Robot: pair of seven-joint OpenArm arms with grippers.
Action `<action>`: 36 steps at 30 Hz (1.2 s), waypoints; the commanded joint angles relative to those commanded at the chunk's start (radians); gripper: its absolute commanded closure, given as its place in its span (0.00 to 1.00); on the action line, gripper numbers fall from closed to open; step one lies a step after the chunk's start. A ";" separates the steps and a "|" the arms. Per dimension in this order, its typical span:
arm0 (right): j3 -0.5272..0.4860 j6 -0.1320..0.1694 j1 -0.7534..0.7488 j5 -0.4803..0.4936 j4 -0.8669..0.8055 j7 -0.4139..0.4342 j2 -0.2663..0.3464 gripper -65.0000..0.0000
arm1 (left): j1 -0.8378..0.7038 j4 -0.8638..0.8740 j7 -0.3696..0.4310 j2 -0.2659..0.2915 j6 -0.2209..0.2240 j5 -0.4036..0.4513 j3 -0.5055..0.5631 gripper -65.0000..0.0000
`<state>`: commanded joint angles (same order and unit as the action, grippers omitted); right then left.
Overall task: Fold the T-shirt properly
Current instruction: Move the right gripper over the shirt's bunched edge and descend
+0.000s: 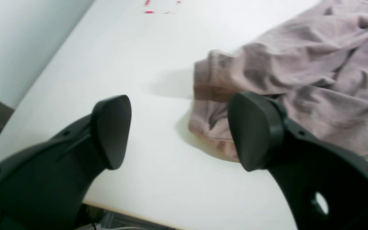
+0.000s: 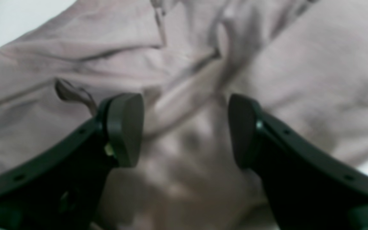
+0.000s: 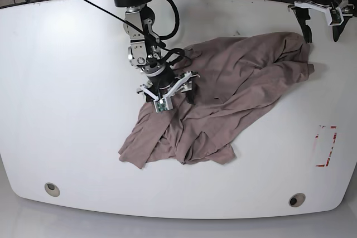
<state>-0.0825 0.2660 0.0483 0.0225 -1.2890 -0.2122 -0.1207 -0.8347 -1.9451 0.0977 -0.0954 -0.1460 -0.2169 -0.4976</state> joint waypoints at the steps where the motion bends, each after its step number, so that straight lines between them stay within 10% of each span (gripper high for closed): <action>1: -0.008 0.010 0.008 0.003 0.016 0.014 -0.008 0.47 | 0.005 0.002 0.001 0.001 -0.002 0.002 0.001 0.27; 15: -0.035 0.023 0.068 0.017 0.087 0.006 -0.027 1.00 | 0.021 0.003 0.010 0.005 -0.002 0.001 -0.001 0.28; 36: -0.075 -0.019 0.134 0.058 -0.103 -0.093 0.001 0.91 | 0.024 -0.006 0.004 0.006 -0.007 -0.011 0.033 0.28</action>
<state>-0.1571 0.2467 0.1821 0.0803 -1.3921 -0.3052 -0.1193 -0.8107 -1.9514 0.1018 -0.0896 -0.1534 -0.2283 -0.4643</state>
